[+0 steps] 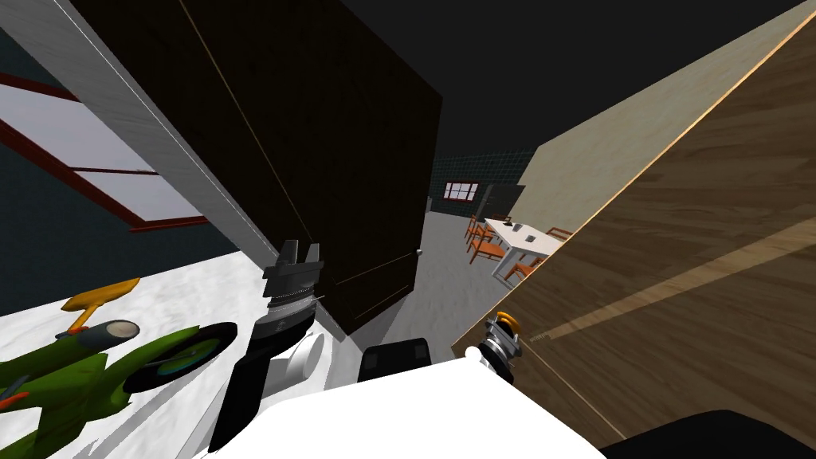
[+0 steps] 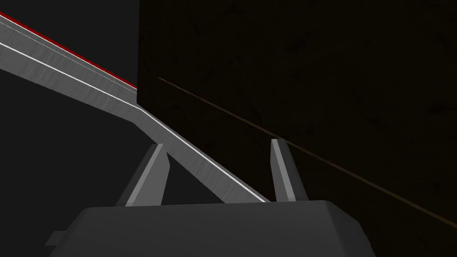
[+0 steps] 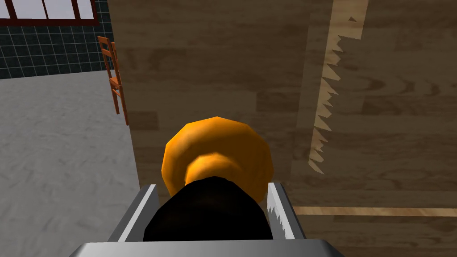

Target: Push the door open

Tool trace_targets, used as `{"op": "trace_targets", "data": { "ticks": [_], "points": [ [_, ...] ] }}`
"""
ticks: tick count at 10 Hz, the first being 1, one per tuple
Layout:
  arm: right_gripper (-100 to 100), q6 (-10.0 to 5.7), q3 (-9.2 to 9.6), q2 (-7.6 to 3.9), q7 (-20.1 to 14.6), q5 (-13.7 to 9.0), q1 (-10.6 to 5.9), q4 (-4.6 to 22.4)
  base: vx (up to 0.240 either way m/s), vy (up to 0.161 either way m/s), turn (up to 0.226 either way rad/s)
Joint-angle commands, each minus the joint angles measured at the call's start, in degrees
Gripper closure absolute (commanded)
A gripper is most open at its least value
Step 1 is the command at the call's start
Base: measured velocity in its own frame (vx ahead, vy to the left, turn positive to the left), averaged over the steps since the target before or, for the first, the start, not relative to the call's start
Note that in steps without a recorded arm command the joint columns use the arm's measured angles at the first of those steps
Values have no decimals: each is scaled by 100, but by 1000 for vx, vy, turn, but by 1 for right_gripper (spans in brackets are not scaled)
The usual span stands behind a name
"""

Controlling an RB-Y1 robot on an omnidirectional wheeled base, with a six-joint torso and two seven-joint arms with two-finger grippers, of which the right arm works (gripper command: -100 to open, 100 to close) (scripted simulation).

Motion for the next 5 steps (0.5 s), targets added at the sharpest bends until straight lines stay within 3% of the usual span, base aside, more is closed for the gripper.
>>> {"op": "trace_targets", "data": {
  "ticks": [1, 5],
  "points": [
    [100, -186, -172, -111, 54, -108, -100, 83, 71, -214, 66],
    [100, -450, -473, -75, 304, -381, -232, 119, 77, -188, 49]
  ]
}}
